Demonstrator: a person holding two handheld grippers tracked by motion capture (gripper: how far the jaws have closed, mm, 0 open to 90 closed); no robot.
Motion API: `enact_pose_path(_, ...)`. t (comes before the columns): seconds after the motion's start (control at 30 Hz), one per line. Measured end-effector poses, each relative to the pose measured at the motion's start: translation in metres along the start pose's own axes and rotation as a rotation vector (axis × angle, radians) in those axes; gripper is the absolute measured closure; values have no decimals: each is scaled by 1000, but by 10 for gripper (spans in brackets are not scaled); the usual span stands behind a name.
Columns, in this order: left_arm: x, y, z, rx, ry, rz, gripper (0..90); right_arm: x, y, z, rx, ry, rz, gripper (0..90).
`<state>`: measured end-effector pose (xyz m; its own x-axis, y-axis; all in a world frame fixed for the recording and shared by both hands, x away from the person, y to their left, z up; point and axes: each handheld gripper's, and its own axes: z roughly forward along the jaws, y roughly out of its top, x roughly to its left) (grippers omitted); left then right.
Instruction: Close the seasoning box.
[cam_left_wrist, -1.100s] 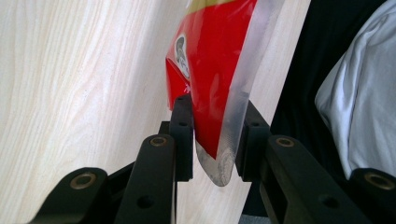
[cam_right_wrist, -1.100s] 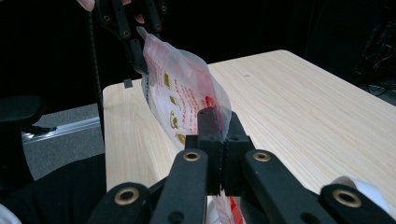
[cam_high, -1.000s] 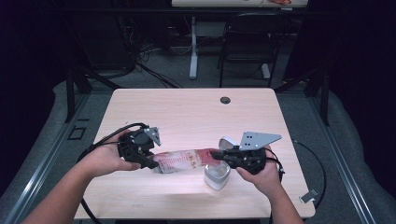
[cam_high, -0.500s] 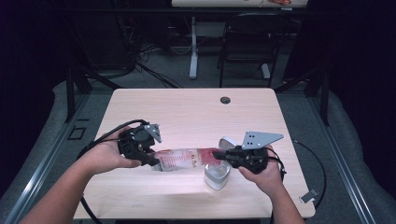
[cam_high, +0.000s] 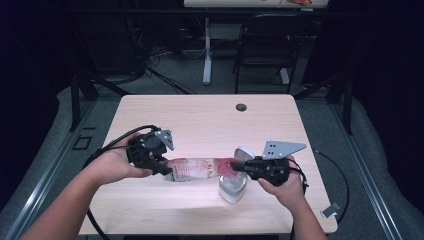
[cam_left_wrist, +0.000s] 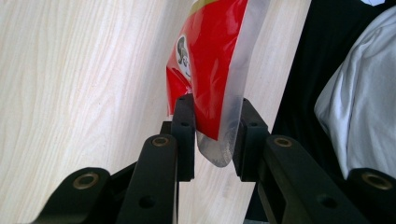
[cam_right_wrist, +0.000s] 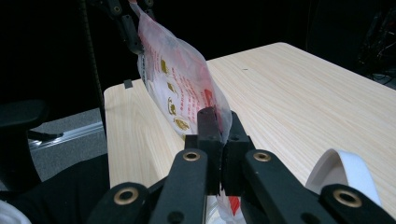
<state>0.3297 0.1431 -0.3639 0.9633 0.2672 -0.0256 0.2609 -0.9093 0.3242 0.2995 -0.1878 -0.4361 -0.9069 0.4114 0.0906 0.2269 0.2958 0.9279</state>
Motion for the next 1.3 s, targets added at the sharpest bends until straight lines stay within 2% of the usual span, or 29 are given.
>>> enact_pose_path(0.3, -1, 3, -3, 0, 0, 6, 747, -2, -2, -2, -3, -1, 21, 895)
enact_pose_path(0.97, -5, 9, -13, 12, 14, 29, 753, -2, -3, -2, 14, 7, 31, 893)
enact_pose_path(1.3, -7, 8, -17, 10, 21, 26, 758, -1, -4, 0, 11, 7, 35, 893)
